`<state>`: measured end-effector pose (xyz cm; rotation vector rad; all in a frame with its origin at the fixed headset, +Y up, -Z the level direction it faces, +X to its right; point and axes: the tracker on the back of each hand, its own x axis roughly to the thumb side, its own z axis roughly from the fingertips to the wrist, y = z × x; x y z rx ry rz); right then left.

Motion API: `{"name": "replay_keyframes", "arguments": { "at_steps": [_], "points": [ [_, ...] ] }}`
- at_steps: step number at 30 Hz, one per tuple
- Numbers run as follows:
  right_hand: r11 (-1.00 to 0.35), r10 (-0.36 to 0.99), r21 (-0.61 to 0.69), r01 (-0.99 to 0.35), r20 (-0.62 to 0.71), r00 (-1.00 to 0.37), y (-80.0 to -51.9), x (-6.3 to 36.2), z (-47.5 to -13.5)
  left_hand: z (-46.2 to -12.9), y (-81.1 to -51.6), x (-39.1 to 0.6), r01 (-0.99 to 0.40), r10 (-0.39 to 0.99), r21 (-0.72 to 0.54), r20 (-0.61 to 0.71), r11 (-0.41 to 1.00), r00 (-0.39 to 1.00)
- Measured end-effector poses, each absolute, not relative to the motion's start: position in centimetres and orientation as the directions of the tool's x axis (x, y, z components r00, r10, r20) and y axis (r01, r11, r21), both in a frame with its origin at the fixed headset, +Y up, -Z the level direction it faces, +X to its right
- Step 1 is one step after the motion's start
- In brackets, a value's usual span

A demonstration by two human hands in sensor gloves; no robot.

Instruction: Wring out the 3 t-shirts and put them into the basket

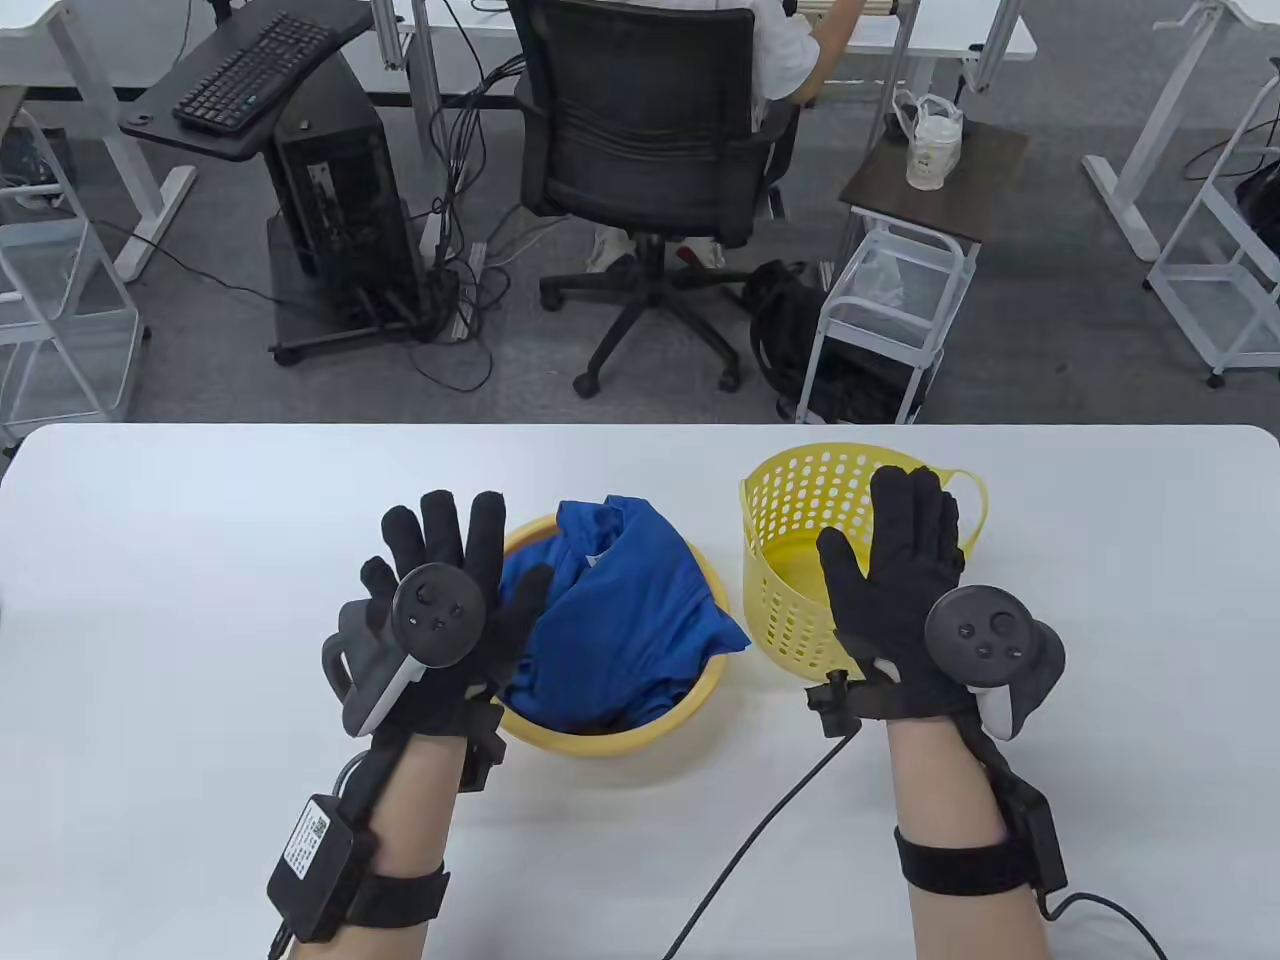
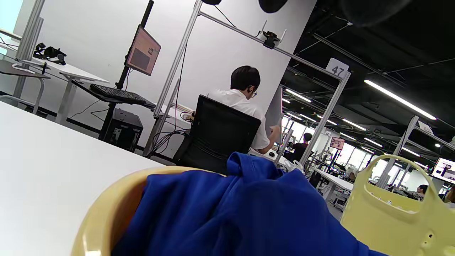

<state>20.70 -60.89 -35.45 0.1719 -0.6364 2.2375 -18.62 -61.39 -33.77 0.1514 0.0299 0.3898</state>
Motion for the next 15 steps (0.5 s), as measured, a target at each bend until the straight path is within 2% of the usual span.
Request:
{"name": "replay_keyframes", "arguments": {
  "at_steps": [15],
  "points": [
    [-0.578,0.657,-0.359,-0.733,0.328,-0.679,-61.1,19.9,-36.0,-34.0,-62.4,-17.1,-0.366,0.366,0.08,0.015,0.927,0.931]
  ]
}}
